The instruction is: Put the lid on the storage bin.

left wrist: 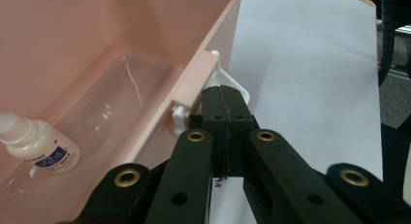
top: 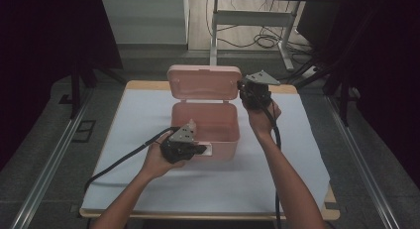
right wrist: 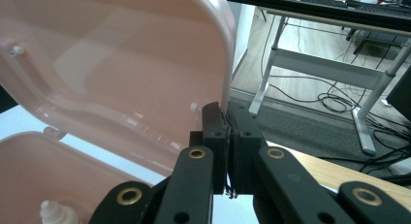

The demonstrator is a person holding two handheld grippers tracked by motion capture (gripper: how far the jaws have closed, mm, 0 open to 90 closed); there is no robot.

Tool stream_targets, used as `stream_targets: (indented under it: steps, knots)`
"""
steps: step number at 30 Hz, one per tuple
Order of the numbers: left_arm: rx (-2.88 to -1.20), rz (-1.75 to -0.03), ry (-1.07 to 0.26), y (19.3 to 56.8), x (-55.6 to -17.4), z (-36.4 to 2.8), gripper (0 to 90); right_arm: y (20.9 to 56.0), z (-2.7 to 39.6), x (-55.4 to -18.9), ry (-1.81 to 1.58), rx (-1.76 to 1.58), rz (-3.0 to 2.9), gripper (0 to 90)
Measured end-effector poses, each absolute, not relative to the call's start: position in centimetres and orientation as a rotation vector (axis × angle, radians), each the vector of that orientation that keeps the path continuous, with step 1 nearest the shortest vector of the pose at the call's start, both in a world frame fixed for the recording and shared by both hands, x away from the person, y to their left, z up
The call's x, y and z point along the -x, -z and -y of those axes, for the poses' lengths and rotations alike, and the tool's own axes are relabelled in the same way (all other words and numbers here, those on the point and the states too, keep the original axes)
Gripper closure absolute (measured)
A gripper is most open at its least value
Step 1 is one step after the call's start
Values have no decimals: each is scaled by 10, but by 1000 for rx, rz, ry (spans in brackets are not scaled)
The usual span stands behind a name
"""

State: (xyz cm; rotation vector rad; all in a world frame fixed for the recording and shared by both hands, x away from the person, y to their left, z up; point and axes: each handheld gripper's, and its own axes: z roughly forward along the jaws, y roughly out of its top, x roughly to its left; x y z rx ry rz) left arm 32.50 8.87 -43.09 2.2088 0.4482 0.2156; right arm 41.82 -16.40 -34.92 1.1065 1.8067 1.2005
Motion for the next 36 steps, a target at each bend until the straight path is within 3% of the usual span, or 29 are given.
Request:
stream_targets:
  steps: [36]
  knots:
    - [-2203,-466,-211,431,-324,-88,900,359,183,-389,-1305,-1055,-1909,839]
